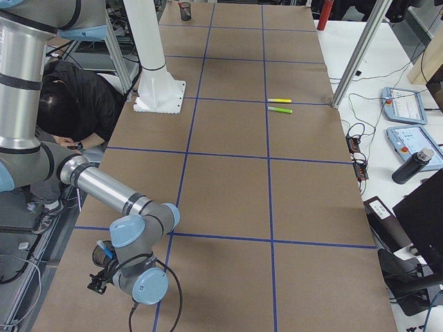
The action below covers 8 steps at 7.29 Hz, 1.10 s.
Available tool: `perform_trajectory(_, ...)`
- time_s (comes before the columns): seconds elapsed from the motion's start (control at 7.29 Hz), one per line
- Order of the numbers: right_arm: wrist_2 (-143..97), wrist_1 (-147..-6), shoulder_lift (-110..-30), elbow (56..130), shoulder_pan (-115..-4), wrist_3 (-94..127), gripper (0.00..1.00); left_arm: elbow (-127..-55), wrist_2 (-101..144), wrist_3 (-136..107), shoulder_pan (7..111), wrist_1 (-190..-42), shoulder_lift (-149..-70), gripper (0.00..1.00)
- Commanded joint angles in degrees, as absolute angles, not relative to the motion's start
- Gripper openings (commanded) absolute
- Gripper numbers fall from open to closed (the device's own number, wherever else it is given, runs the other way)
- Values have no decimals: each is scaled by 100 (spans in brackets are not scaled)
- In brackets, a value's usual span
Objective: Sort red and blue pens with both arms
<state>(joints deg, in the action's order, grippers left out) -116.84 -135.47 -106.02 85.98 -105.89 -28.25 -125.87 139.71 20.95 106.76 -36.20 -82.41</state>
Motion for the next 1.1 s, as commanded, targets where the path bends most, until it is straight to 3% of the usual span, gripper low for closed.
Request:
perform_trajectory(0.0,-11759,-12151,-10302,8604,-10582,-2031,99,-12359,13712,1978,10670,-3760,-8585,100)
perform_trajectory(0.55,-12514,-10200,-9670,8657,-10268,-731,99,-11226,13386,1266,10301,-6463,-8570,100)
perform_trajectory(0.96,-13242,-9863,-9054,8788,-9706,-730,99,-10547,13377,1292,9873,-8022,-8605,100)
